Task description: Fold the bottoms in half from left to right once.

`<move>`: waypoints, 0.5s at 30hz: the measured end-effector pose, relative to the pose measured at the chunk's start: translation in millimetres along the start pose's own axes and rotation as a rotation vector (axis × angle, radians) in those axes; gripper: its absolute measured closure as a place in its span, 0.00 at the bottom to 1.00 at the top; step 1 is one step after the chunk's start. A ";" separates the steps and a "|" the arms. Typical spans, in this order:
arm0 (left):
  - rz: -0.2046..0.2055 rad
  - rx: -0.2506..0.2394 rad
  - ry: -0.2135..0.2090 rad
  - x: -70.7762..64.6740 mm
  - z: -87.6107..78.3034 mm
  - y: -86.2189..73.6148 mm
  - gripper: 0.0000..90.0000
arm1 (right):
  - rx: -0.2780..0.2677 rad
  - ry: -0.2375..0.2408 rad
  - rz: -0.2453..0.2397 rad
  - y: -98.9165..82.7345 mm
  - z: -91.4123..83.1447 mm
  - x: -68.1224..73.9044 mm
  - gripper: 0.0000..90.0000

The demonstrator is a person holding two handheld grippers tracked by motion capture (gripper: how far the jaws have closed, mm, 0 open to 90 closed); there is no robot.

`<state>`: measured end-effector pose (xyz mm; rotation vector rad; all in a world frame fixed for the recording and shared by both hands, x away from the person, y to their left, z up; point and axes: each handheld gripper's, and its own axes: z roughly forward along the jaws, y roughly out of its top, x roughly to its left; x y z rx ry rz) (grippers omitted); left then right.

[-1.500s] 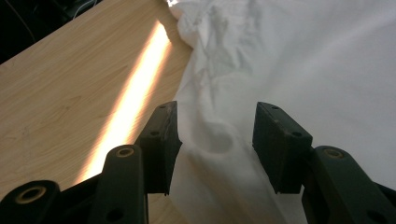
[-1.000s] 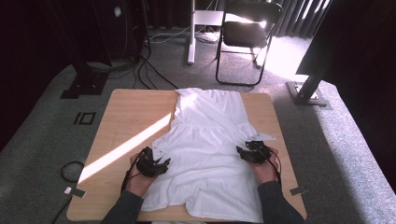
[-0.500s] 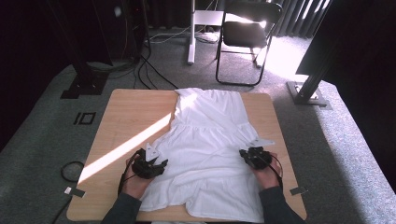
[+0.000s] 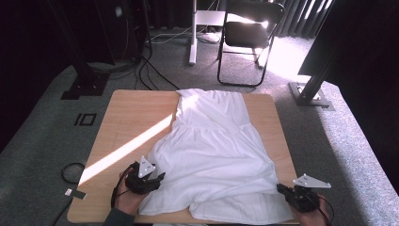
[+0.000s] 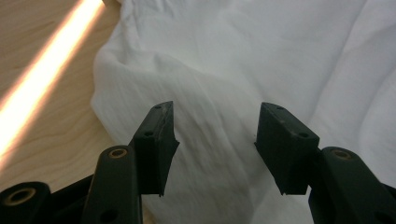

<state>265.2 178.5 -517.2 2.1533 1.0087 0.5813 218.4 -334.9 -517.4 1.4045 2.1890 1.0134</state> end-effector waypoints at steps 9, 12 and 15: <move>0.008 0.040 -0.046 -19.0 -0.3 -18.1 0.51 | -0.027 0.062 -0.006 -4.9 7.1 9.7 0.57; -0.001 0.058 -0.053 -21.0 -5.5 -27.4 0.51 | 0.000 0.026 -0.037 -0.9 18.8 16.0 0.54; -0.024 0.076 -0.082 -22.5 -10.9 -39.8 0.49 | 0.009 0.022 -0.019 -2.9 29.7 14.0 0.54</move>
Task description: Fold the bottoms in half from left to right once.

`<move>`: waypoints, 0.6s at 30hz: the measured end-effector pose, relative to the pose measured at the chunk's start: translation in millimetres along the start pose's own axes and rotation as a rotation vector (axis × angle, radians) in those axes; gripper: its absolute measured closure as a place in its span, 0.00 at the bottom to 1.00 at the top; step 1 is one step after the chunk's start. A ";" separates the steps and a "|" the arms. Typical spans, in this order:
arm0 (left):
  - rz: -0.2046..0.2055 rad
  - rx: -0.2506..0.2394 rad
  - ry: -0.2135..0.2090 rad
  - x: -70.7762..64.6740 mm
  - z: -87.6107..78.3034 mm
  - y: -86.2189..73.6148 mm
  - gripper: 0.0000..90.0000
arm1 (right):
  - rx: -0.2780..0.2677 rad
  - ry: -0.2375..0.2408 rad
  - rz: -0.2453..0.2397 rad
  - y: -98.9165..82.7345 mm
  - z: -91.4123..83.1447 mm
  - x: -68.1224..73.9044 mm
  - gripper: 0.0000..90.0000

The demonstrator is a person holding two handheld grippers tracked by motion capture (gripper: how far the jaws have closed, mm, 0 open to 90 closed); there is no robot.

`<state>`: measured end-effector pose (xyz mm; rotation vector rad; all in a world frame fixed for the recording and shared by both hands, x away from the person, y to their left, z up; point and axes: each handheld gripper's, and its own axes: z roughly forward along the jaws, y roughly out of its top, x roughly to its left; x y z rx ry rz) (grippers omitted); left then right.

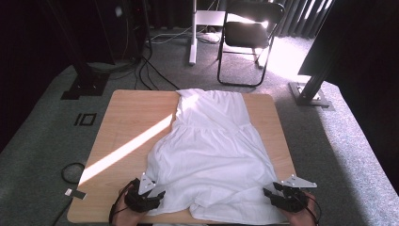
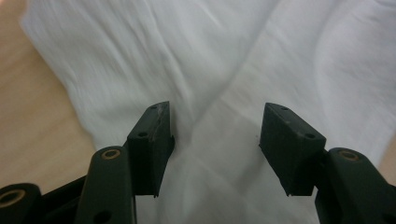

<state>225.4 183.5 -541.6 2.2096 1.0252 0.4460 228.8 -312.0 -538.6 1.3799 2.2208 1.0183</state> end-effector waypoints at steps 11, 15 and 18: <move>0.033 0.001 -0.024 -8.1 -6.3 -14.8 0.98 | -0.017 0.053 0.026 -8.4 -20.9 -13.8 0.99; 0.030 -0.045 -0.029 -11.5 -18.6 -15.6 0.98 | -0.033 0.040 0.026 -14.4 -45.1 -22.3 0.99; 0.032 -0.077 -0.048 -13.9 -29.1 -14.3 0.98 | -0.019 0.048 0.018 -23.1 -63.5 -32.5 0.99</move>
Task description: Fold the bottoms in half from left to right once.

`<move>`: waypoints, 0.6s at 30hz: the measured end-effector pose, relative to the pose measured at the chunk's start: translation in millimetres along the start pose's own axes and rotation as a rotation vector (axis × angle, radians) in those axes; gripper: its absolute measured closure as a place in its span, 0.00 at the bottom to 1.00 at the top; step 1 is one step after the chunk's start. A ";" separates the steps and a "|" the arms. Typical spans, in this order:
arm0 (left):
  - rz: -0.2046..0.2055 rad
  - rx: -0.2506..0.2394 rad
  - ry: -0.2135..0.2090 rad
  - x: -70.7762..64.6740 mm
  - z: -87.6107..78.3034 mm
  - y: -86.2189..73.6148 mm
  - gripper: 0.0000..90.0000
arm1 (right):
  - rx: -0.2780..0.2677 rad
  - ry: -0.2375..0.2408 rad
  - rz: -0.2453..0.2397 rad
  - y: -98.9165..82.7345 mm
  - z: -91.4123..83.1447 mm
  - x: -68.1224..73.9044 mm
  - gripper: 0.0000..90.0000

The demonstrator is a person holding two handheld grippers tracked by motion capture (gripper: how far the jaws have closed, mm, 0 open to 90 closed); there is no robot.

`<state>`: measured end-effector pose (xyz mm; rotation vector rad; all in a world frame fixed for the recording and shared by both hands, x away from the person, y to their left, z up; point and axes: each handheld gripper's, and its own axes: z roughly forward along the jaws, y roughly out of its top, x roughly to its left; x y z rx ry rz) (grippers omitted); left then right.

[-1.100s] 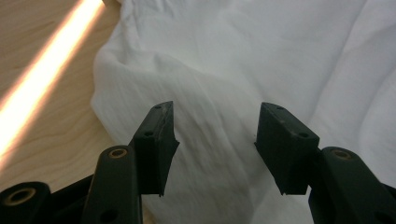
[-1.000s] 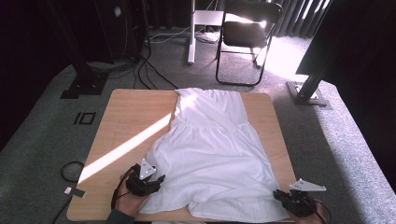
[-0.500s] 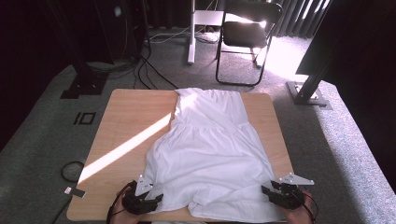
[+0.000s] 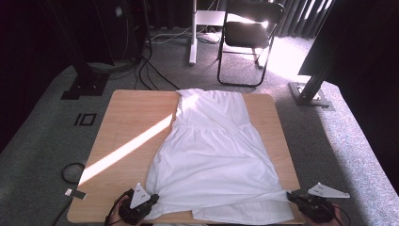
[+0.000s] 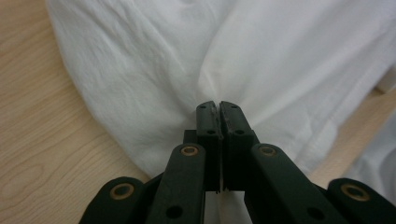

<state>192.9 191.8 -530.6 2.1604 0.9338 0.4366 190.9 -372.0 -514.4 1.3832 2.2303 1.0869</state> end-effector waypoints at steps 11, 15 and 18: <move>-0.012 -0.046 -0.022 -1.4 -9.9 6.4 0.69 | 0.035 0.040 -0.034 -12.1 -0.7 -4.2 0.68; -0.044 -0.065 0.045 7.7 -2.7 14.3 0.55 | -0.066 0.034 -0.028 -0.4 -5.6 -5.6 0.57; -0.066 -0.082 0.087 19.2 5.7 25.2 0.51 | -0.113 0.021 -0.022 12.4 7.0 -6.4 0.54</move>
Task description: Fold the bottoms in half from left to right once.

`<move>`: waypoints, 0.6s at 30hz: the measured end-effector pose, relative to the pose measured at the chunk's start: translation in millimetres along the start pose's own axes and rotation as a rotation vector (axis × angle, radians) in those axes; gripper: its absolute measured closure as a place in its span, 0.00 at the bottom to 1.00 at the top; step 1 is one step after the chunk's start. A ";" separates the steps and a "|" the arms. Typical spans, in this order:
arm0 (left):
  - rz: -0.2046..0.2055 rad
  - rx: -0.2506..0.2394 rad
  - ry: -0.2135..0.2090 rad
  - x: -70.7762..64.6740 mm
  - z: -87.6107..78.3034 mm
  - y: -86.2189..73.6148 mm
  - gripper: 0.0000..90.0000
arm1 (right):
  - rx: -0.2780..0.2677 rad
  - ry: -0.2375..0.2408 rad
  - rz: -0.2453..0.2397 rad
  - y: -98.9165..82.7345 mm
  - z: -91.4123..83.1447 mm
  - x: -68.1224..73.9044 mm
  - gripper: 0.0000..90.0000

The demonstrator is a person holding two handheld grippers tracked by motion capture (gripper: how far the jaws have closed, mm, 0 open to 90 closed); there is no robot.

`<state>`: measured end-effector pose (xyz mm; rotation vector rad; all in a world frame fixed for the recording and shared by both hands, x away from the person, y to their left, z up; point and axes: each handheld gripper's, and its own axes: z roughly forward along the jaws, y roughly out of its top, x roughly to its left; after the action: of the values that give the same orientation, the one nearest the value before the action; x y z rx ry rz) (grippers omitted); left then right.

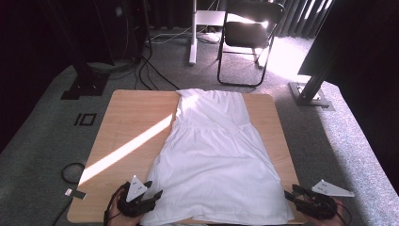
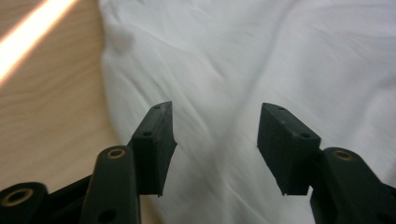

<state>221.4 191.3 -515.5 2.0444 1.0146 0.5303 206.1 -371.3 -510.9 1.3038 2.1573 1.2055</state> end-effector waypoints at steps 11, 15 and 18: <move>-0.063 -0.020 0.096 57.2 66.2 61.0 0.46 | -0.010 -0.045 -0.035 58.2 93.0 -11.6 0.54; -0.097 0.024 0.098 77.1 95.1 78.0 0.44 | -0.002 -0.077 -0.080 83.3 124.1 -12.5 0.54; -0.108 0.092 0.079 86.3 118.1 85.0 0.40 | 0.007 -0.081 -0.095 101.2 146.6 -14.2 0.54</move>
<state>389.7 174.2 -518.3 2.0482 1.2095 0.5203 365.1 -290.0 -516.1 1.2165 2.1422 1.0909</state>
